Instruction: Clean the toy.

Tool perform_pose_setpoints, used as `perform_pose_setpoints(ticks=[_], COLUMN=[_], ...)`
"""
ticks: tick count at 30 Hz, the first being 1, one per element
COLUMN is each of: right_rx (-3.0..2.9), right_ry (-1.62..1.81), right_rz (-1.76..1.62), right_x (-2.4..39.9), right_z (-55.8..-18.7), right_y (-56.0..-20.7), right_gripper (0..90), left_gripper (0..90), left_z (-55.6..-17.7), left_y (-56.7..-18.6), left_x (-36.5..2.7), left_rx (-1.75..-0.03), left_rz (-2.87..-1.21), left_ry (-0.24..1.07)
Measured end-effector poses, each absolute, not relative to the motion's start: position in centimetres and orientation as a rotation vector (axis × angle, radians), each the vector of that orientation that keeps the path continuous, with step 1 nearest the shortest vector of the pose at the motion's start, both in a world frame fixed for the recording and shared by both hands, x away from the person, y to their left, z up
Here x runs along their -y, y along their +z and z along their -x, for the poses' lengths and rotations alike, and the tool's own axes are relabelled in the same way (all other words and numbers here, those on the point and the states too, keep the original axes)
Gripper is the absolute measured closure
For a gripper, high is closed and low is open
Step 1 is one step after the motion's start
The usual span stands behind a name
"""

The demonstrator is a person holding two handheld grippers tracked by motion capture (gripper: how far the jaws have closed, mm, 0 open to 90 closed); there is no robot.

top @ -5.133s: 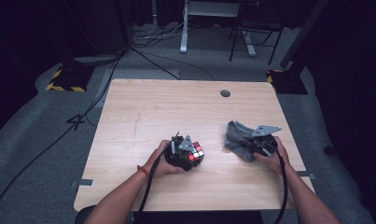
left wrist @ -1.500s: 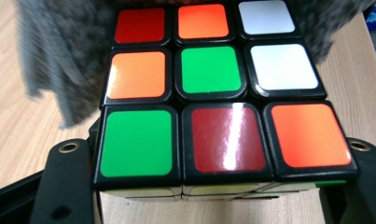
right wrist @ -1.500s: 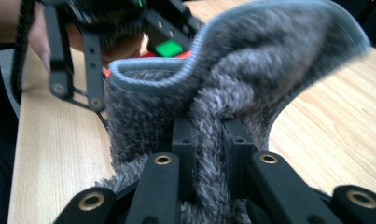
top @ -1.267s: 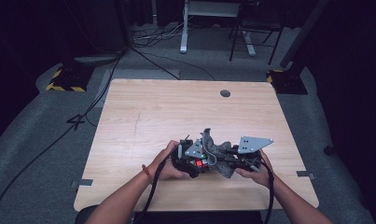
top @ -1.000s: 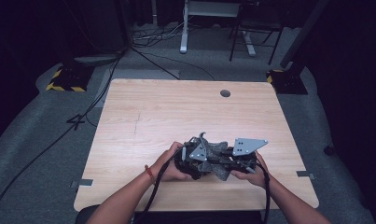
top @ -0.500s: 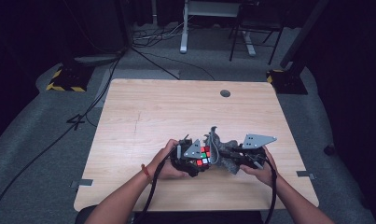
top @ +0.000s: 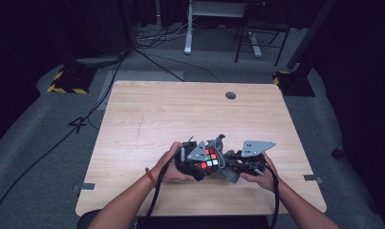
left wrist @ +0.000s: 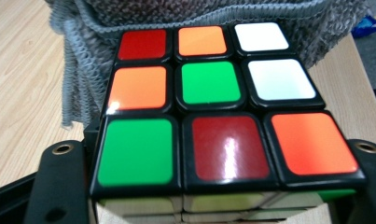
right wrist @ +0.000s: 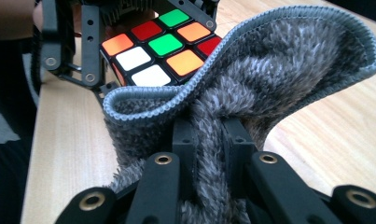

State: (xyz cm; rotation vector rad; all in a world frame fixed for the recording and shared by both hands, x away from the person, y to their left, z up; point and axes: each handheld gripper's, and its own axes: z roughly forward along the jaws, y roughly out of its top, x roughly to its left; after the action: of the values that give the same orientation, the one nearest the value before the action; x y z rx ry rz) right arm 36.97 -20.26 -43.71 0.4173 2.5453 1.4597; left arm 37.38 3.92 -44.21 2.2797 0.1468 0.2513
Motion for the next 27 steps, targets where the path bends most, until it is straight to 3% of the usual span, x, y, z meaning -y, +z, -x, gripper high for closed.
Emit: perform_pose_setpoints(ticks=[8,27], right_rx=[-2.548,-2.653], right_ry=[1.478,1.263], right_rz=[-0.323,-0.546], right_x=[19.6,21.2], right_z=[-35.8,-38.5], right_y=[-43.1,-45.7], right_gripper=[79.5,79.7], left_gripper=[33.3,33.5], left_z=[-36.8,-37.3], left_y=[-45.3,-43.7], left_x=[-2.7,-4.1], left_rx=[-0.081,-0.129], left_rz=[-2.371,-2.260], left_ry=[0.259,0.251])
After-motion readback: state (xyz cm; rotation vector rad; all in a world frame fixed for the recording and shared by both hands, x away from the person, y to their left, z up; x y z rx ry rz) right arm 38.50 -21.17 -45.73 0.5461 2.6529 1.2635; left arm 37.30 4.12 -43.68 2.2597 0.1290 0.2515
